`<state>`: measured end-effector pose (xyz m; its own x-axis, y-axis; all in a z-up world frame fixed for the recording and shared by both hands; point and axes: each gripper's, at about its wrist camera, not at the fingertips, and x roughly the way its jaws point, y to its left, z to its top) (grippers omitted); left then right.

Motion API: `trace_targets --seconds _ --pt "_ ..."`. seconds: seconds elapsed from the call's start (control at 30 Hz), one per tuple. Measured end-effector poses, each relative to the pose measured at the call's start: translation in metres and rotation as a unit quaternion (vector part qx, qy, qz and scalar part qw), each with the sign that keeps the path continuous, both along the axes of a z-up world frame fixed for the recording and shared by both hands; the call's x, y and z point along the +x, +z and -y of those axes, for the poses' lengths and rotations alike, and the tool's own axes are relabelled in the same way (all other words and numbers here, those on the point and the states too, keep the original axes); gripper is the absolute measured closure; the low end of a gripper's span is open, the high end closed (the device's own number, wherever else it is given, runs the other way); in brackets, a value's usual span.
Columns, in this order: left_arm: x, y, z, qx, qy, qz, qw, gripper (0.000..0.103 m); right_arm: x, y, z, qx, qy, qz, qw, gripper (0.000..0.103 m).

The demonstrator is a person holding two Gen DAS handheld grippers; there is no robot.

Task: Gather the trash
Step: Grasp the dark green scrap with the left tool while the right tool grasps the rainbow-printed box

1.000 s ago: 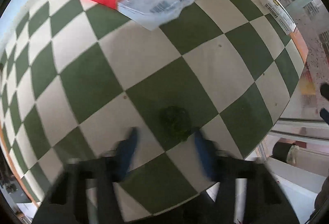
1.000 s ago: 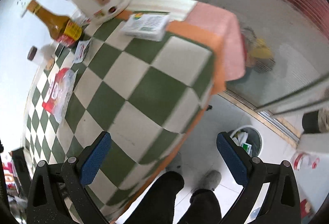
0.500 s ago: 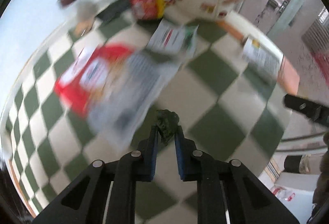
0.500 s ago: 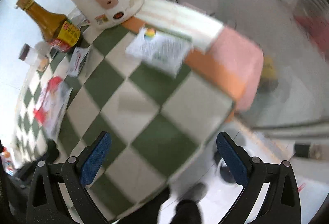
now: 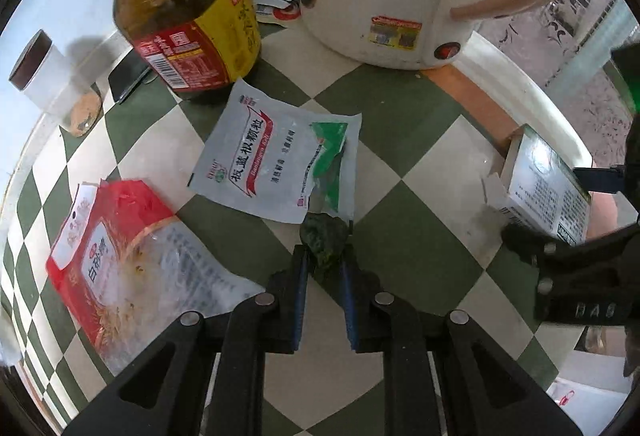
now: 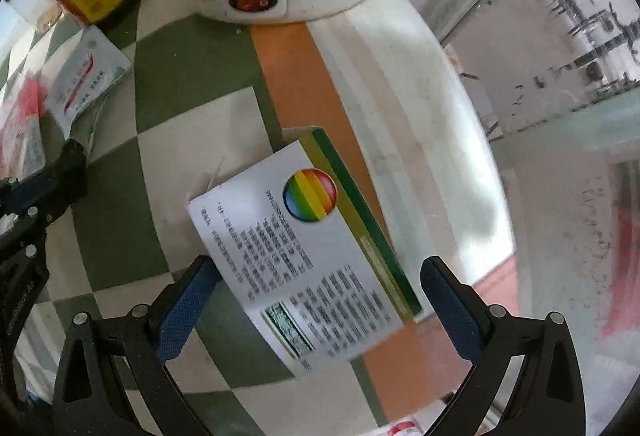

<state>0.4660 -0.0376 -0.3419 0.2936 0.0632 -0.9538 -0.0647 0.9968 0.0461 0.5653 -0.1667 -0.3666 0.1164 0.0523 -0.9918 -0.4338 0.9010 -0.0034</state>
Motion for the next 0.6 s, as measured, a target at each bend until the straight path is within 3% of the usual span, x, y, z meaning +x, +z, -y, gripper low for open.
trace_targets --seconds 0.2,0.33,0.6 --pt "-0.002 0.008 -0.001 0.003 -0.002 0.005 1.0000 0.090 -0.004 0.011 0.012 0.023 -0.032 0.023 0.999 0.021" --pt "-0.008 0.024 0.006 0.013 -0.005 0.020 0.9997 0.090 -0.022 0.021 0.026 0.047 -0.069 0.041 0.996 0.025" --pt "-0.041 0.066 0.029 0.029 -0.023 0.056 0.9977 0.090 -0.074 0.050 0.069 0.134 -0.181 0.075 0.971 0.027"
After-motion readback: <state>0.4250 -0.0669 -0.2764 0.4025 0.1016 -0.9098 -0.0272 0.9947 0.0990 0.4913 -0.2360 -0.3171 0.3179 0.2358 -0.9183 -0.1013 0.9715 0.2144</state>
